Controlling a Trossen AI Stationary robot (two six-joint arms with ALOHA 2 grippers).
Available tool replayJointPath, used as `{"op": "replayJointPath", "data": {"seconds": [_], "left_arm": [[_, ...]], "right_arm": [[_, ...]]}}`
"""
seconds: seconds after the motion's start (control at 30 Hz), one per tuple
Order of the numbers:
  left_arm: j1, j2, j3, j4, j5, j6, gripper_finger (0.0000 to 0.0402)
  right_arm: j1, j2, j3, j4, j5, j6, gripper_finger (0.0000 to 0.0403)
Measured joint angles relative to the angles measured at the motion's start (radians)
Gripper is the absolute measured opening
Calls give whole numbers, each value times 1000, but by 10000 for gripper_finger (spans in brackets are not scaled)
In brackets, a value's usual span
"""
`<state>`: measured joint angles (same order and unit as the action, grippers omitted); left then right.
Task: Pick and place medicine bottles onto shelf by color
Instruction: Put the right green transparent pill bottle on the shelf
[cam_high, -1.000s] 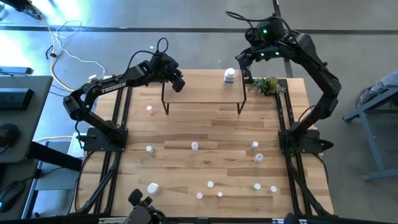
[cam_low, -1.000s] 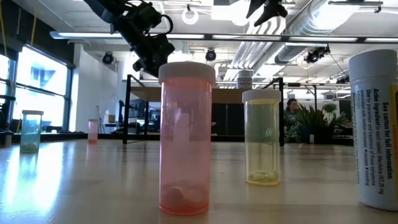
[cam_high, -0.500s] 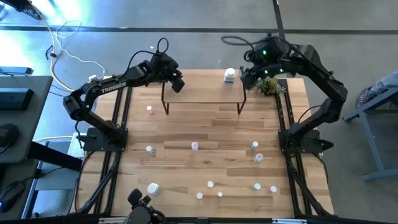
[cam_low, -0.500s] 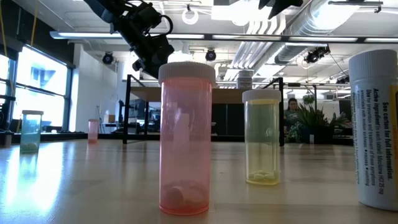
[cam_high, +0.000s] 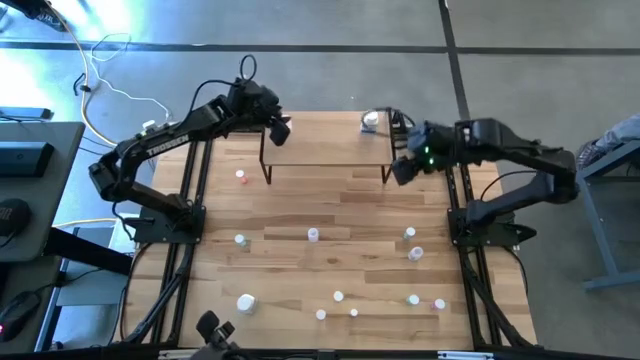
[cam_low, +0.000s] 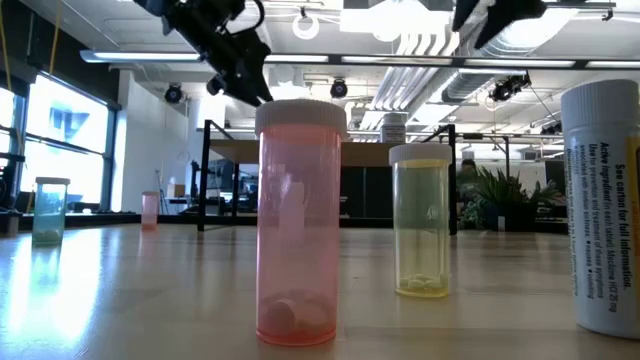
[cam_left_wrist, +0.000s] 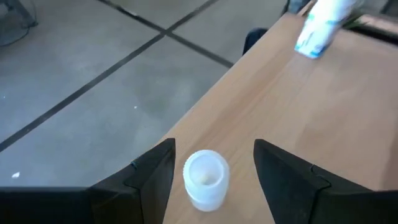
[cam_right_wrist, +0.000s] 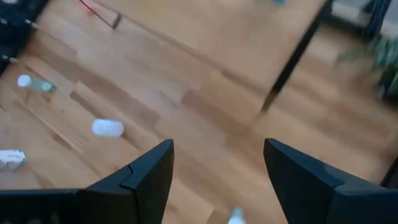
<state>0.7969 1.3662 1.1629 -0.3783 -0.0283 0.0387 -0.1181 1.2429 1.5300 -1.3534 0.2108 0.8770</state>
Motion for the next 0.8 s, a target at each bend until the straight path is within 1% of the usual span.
{"op": "replayJointPath", "data": {"seconds": [0.13, 0.27, 0.43, 0.63, 0.73, 0.8], "left_arm": [[-24, -47, 0, -30, 2, 0, 209], [-68, -95, 0, -65, 5, 0, 209], [-126, -135, 0, -114, 54, -9, 209], [-213, -145, 0, -143, 72, -55, 209], [-263, -145, 0, -162, 74, -54, 209], [-298, -145, 0, -175, 74, -54, 209]], "right_arm": [[94, -23, -111, 18, 8, 177, 240], [176, -22, -204, 25, 17, 316, 240], [271, -21, -301, 43, 17, 482, 240], [362, -21, -410, 79, 16, 638, 240], [395, -21, -467, 91, 14, 682, 240], [410, -21, -510, 108, -11, 708, 240]]}}
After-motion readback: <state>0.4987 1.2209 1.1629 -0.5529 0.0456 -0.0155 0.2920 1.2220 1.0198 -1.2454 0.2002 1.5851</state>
